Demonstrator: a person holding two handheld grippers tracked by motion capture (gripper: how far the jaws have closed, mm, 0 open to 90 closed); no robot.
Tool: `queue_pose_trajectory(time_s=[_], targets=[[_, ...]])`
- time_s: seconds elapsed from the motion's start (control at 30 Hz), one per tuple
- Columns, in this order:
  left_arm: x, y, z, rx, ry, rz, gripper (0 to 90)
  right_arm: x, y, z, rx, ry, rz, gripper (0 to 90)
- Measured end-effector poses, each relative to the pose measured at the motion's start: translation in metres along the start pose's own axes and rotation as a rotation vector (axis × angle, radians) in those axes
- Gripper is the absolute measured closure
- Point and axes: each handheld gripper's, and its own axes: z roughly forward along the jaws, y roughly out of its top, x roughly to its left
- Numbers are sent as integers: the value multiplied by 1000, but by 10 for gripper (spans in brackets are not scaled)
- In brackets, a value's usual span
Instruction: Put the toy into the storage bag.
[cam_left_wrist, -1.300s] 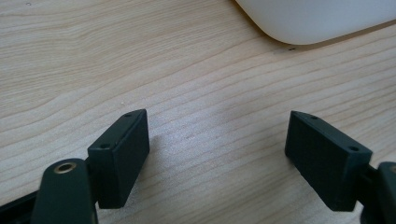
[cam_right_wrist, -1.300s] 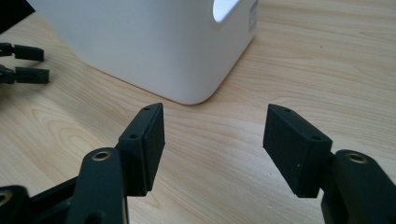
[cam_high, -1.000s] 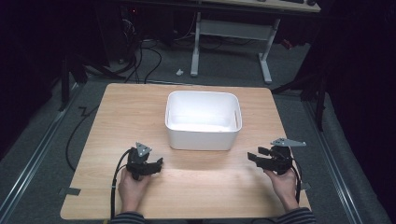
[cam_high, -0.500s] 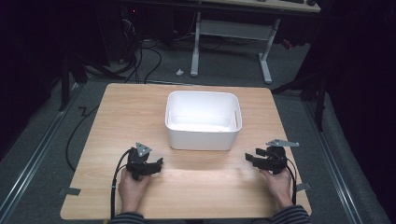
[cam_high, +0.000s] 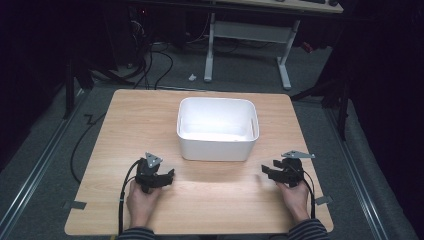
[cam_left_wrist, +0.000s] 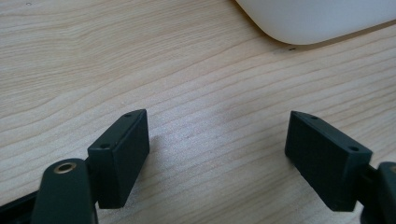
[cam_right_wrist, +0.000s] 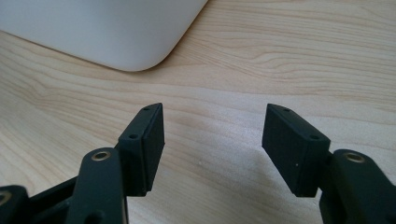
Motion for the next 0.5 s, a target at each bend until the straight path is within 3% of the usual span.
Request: queue_pose_trajectory(time_s=[0.2, 0.3, 0.5], targets=[[0, 0, 0, -2, 1, 0, 221, 4, -4, 11, 28, -32, -41, 378], [0, 0, 0, -2, 2, 0, 221, 9, -12, 17, -13, -96, -122, 371], [0, 0, 0, -2, 2, 0, 221, 9, -12, 18, -12, -102, -116, 352]])
